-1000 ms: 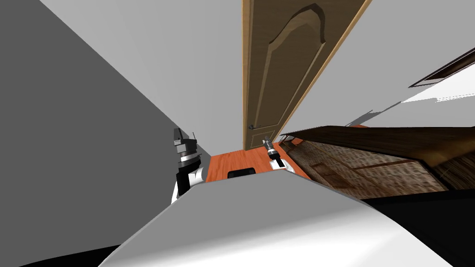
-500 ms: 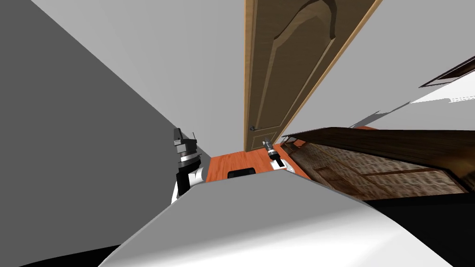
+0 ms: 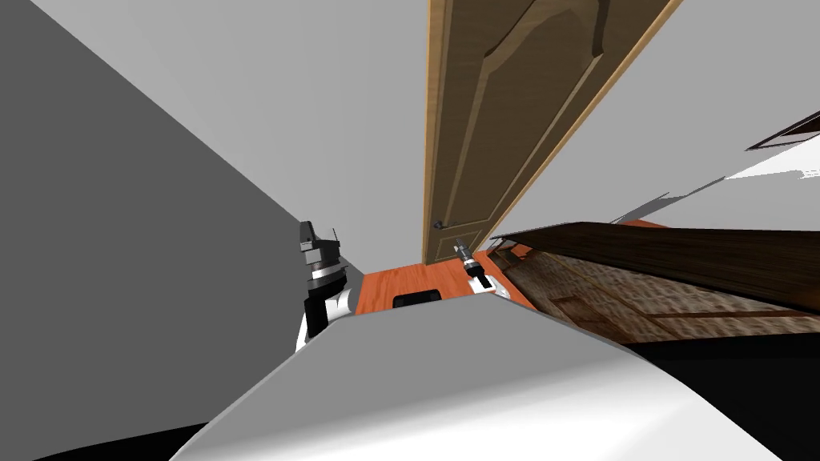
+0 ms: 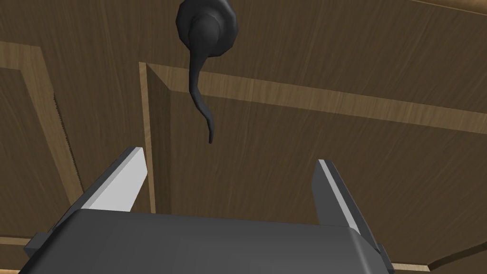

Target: Pull the door open

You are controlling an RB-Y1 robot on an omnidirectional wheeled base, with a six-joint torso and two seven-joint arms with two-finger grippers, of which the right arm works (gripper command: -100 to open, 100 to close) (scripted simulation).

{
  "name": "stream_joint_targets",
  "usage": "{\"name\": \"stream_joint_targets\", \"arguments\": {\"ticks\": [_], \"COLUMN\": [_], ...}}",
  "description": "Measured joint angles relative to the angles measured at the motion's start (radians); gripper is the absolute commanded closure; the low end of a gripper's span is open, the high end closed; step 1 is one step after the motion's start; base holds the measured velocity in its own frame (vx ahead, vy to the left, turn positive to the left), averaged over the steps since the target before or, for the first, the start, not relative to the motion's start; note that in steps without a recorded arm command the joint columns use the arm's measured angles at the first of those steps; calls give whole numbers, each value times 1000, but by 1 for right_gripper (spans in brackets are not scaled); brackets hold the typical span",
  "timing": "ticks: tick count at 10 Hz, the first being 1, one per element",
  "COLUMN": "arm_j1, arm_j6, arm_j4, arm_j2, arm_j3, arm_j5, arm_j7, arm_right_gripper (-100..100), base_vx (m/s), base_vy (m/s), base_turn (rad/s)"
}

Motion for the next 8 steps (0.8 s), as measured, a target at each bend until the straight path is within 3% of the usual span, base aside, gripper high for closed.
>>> {"name": "stream_joint_targets", "arguments": {"ticks": [8], "arm_j1": [-54], "arm_j6": [-40], "arm_j4": [149], "arm_j2": [-28], "arm_j3": [-5], "arm_j5": [36], "arm_j7": [-48], "arm_right_gripper": [-100], "base_vx": [119], "base_vy": [-6], "base_turn": [13]}}
